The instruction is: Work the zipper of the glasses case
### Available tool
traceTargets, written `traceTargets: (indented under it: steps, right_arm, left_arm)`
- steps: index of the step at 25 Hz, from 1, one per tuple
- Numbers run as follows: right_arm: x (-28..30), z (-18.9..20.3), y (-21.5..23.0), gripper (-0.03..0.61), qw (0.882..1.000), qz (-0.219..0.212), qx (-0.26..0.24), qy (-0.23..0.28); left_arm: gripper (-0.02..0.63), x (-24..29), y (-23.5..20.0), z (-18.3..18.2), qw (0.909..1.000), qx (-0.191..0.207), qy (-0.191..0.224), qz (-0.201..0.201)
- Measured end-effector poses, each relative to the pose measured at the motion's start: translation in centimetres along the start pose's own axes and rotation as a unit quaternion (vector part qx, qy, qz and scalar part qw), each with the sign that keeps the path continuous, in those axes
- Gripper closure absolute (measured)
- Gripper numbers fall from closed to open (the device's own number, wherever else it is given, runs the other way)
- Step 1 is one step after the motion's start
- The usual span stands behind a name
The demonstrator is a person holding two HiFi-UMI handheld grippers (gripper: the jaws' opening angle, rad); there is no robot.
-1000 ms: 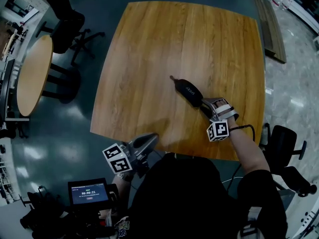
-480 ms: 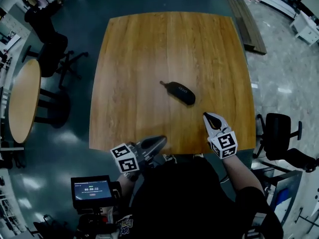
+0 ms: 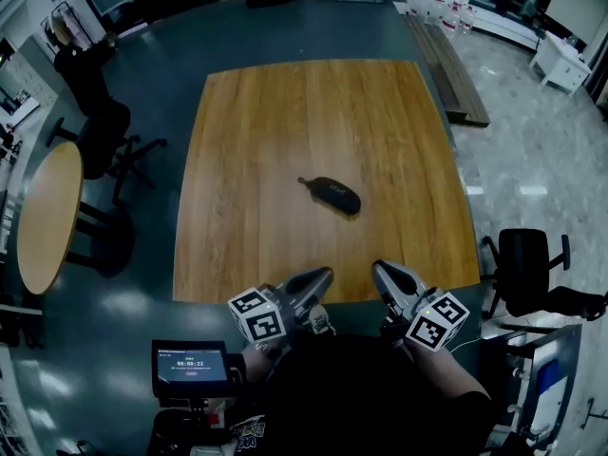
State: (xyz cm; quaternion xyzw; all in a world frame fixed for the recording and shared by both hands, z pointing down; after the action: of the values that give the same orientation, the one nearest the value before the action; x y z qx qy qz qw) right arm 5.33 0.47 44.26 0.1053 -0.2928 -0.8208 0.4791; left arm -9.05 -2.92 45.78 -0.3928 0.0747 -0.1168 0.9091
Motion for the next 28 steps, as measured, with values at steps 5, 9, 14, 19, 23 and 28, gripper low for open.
traceTargets:
  steps: [5, 9, 14, 19, 23, 28]
  right_arm:
    - [-6.2, 1.7, -1.6, 0.574, 0.998, -0.045, -0.035, -0.018]
    - [-11.3, 4.0, -3.0, 0.574, 0.997, -0.061, -0.032, -0.033]
    - [-15.2, 6.5, -3.9, 0.574, 0.996, -0.088, -0.003, -0.027]
    - [-17.6, 8.2, -5.6, 0.574, 0.993, -0.109, 0.004, -0.038]
    - [-17.9, 8.4, -6.4, 0.574, 0.994, -0.108, 0.004, -0.033]
    - [-17.3, 8.6, -7.5, 0.574, 0.994, -0.104, 0.004, -0.024]
  left_arm:
    - [0.612, 1.2, 5.6, 5.4, 0.9997, 0.014, 0.01, -0.018]
    - [0.612, 1.1, 9.6, 10.3, 0.9995, 0.01, 0.022, -0.019]
    - [0.612, -0.2, 13.7, 13.9, 0.9978, 0.034, 0.021, -0.054]
    - [0.612, -1.9, 15.5, 15.7, 0.9962, 0.042, 0.04, -0.065]
    - [0.612, -2.2, 16.4, 15.6, 0.9958, 0.044, 0.046, -0.065]
    - [0.612, -3.1, 16.1, 15.6, 0.9969, 0.039, 0.034, -0.059]
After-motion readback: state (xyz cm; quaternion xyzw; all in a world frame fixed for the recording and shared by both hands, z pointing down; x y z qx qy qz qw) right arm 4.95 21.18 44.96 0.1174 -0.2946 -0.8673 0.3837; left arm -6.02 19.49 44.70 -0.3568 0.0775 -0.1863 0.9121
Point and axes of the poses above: the fingertips, and each gripper's own axes: x forward along the fingers, y to its right, z out of its underside, the point moved 4 cm from there along -x, backward along the fingers, and after that the axes turned 1 degree about -y, right-handed, at the moved point
